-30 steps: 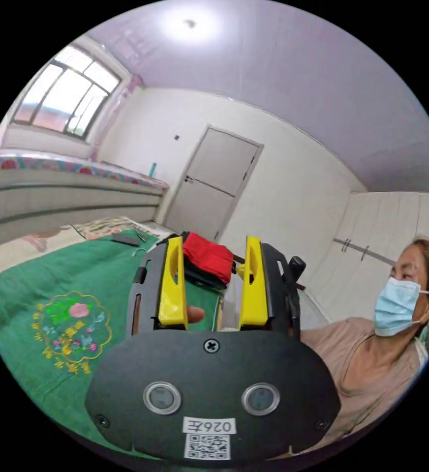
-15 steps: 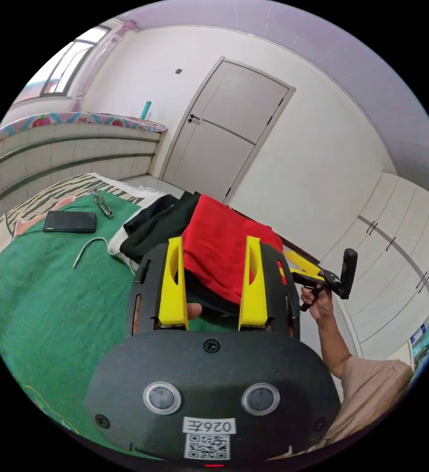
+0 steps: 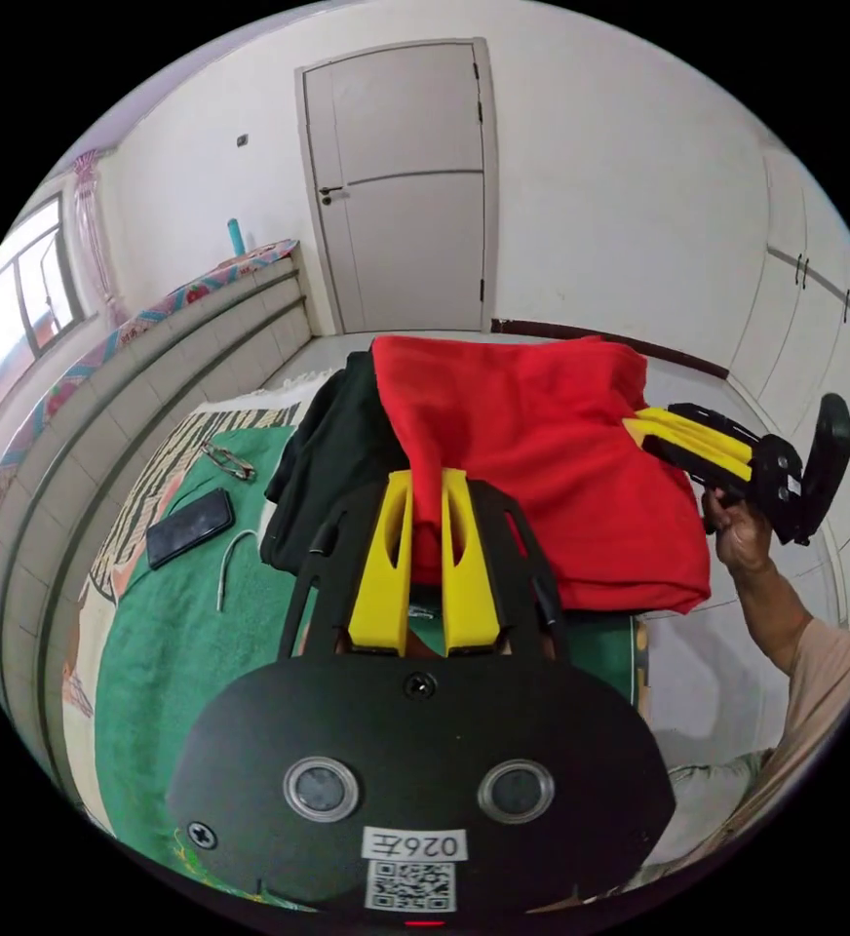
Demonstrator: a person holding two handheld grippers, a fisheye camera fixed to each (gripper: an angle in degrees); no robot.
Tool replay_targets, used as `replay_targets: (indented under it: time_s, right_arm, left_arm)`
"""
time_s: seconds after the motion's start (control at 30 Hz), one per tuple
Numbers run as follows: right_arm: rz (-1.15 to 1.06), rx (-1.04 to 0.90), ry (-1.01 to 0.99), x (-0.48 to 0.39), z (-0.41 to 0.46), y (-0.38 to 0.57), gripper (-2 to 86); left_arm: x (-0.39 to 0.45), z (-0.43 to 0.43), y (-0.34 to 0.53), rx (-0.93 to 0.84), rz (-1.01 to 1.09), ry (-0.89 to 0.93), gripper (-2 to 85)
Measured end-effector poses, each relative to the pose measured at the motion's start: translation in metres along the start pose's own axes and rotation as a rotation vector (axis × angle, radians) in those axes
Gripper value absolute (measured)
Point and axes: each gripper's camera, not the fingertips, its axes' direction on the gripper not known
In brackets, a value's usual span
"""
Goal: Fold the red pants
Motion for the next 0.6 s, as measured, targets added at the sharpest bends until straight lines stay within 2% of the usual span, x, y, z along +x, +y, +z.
replay_targets:
  time_s: [0.13,0.27,0.37,0.53,0.6]
  right_arm:
    - [0.118,0.198,-0.127,0.013,-0.064,-0.006,-1.4]
    - [0.051,0.310,-0.297,-0.016,-0.120,-0.024,-1.3]
    - [-0.071,0.368,-0.379,-0.066,-0.160,-0.042,-1.3]
    - [-0.221,0.425,-0.668,-0.177,-0.200,-0.077,-1.4]
    - [-0.258,0.432,-0.742,-0.221,-0.204,-0.089,-1.4]
  left_arm:
    - [0.011,-0.048,0.017,0.077,0.022,0.003,4.5]
    - [0.019,-0.131,0.067,0.163,0.035,-0.001,4.3]
    - [0.016,-0.199,0.125,0.198,0.006,-0.037,4.2]
    - [-0.004,-0.313,0.236,0.252,-0.144,-0.108,4.1]
    - [-0.012,-0.373,0.293,0.298,-0.217,-0.222,4.2]
